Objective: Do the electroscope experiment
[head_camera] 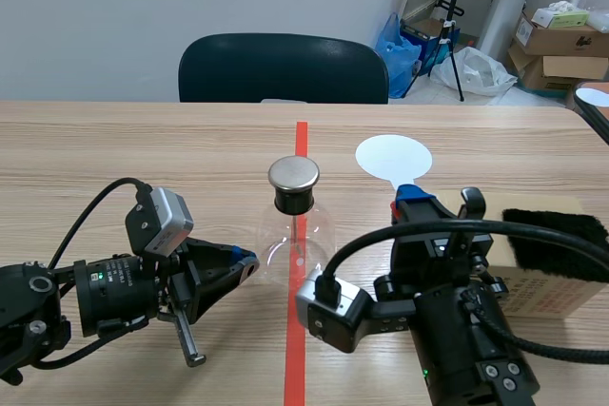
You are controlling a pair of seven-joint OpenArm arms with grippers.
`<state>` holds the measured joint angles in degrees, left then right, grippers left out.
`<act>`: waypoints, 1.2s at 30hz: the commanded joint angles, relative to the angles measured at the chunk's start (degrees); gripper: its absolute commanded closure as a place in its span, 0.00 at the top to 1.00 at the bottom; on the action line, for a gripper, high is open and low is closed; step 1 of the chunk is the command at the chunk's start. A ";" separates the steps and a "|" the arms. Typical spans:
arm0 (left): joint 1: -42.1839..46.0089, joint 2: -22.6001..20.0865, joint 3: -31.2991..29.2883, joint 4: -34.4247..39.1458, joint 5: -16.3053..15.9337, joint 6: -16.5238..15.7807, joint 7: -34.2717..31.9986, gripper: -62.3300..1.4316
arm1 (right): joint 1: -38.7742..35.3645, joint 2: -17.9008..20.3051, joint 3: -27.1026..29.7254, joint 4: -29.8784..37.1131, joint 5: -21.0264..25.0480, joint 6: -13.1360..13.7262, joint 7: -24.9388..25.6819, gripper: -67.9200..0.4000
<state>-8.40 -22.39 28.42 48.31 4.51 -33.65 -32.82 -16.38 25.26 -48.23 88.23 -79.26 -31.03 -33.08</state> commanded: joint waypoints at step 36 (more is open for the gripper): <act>0.15 -0.22 -0.48 1.11 -0.57 -0.11 -0.57 0.07 | 0.52 0.28 0.70 0.26 -0.35 -0.61 8.52 0.02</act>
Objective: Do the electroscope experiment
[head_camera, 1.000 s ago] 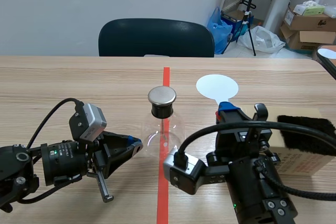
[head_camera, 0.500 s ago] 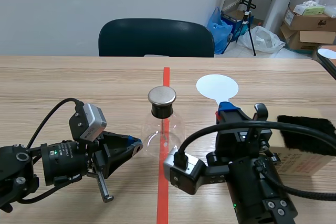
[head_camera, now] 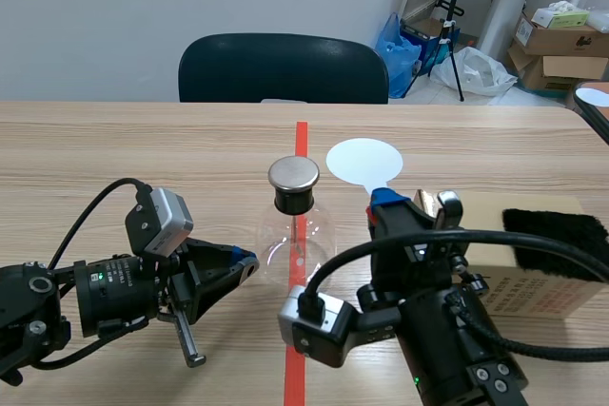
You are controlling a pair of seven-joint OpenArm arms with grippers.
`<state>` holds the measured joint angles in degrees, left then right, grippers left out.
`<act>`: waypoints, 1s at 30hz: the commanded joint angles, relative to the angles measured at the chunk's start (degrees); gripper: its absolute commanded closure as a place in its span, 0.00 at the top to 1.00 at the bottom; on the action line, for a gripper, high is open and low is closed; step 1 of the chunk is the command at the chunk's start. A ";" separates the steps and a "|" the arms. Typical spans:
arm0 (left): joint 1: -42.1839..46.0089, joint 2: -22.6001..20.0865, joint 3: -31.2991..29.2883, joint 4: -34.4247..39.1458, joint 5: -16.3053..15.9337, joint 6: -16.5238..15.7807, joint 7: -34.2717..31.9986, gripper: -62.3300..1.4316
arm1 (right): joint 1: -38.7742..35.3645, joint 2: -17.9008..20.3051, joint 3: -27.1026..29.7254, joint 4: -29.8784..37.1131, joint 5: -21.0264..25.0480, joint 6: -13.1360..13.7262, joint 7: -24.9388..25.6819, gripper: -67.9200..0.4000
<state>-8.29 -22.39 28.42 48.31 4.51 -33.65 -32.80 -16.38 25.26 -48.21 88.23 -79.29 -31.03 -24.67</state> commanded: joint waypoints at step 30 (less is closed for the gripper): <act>0.04 -0.20 -0.48 1.11 -0.59 -0.11 -0.63 0.07 | 1.18 0.28 0.68 0.26 0.07 -0.61 14.51 0.02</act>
